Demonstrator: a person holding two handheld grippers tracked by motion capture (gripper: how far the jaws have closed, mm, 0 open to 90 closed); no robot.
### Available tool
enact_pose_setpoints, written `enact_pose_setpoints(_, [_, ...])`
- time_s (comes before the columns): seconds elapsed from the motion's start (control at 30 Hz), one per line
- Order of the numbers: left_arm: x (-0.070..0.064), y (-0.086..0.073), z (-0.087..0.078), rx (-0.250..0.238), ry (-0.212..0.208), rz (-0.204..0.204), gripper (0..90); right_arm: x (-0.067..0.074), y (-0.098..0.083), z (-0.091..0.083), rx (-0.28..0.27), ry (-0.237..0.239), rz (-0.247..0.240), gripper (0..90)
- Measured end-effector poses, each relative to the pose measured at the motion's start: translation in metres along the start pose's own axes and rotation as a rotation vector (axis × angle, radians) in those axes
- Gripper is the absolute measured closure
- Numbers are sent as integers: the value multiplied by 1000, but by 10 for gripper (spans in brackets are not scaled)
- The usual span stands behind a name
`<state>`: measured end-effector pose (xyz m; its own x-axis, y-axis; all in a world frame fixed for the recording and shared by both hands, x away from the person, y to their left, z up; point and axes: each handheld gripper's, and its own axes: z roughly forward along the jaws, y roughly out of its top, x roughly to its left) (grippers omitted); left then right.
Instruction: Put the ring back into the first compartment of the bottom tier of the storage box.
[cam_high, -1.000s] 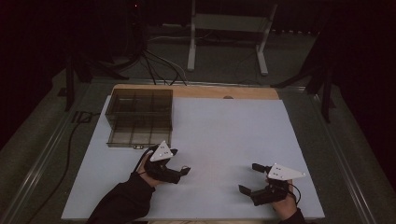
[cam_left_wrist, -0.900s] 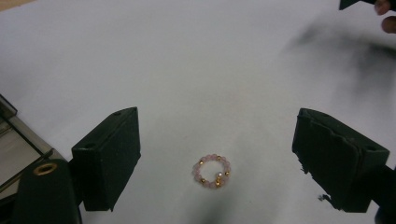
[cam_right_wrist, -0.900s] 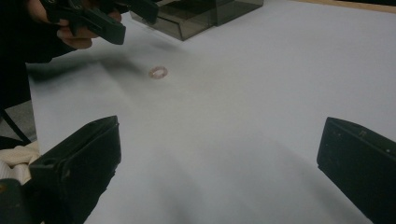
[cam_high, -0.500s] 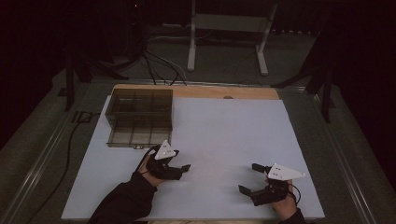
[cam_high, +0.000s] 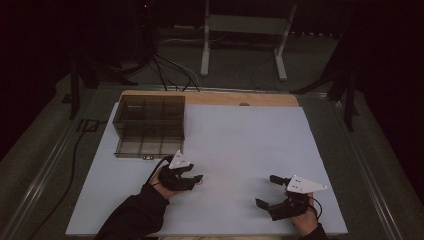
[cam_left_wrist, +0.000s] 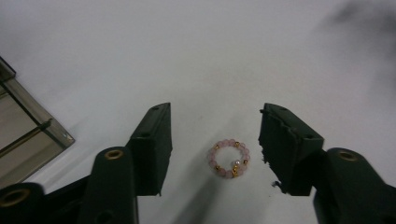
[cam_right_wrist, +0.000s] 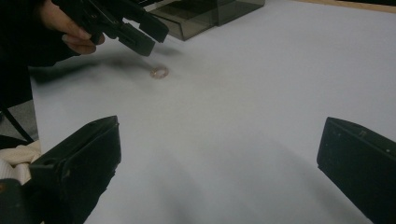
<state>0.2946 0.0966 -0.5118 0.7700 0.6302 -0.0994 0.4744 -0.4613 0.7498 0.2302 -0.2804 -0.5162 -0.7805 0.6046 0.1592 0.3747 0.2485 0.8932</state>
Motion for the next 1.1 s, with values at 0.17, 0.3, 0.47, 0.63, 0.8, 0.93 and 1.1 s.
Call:
enact_pose_setpoints(0.17, [2,-2,5,31,-11,-11,550,0,0,0,1,-1,-1,0])
enact_pose_setpoints(0.3, [2,-3,8,50,-11,-17,615,0,0,0,2,0,-3,0])
enact_pose_setpoints(0.47, [5,-5,13,75,-18,-32,679,0,0,0,2,0,-3,0])
enact_pose_setpoints(0.63, [3,-6,17,78,-21,-25,720,0,0,0,2,2,-3,0])
enact_pose_setpoints(0.8, [1,-5,20,92,-4,-14,757,0,0,0,4,1,-5,0])
enact_pose_setpoints(0.93, [-2,-5,21,101,30,19,799,0,0,0,3,0,-4,0])
enact_pose_setpoints(1.1, [-4,-4,20,115,30,48,870,0,0,0,5,0,-7,0])
